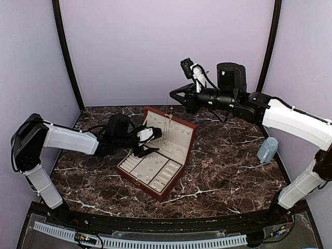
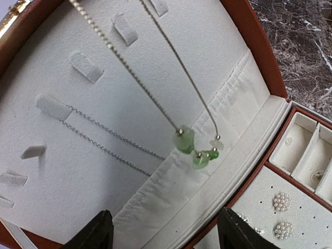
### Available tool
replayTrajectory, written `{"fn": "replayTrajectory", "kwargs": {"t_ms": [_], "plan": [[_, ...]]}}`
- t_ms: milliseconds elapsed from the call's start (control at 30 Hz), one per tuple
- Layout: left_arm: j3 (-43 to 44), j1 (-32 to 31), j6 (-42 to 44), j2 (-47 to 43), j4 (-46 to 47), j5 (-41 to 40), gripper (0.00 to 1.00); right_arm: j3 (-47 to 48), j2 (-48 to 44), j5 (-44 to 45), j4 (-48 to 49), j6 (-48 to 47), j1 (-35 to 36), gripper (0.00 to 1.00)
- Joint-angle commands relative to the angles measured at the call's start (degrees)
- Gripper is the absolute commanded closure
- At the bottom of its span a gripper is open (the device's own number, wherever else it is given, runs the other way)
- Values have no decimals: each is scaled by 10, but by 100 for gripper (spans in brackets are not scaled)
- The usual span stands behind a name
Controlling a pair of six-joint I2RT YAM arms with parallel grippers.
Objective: Organize the mixed jewelry
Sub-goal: Open the compartment pouch of the jewelry box.
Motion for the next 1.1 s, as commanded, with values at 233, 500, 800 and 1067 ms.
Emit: {"fn": "replayTrajectory", "kwargs": {"t_ms": [233,500,800,1067], "plan": [[36,5,69,58,47,-5,36,-13,-10,-20,39,13,6,100],[25,8,83,59,82,-3,37,-10,-3,-23,39,18,6,100],[16,12,93,58,98,-3,37,-7,3,-30,39,22,6,100],[22,20,74,72,86,8,40,-8,-1,-32,39,25,6,100]]}}
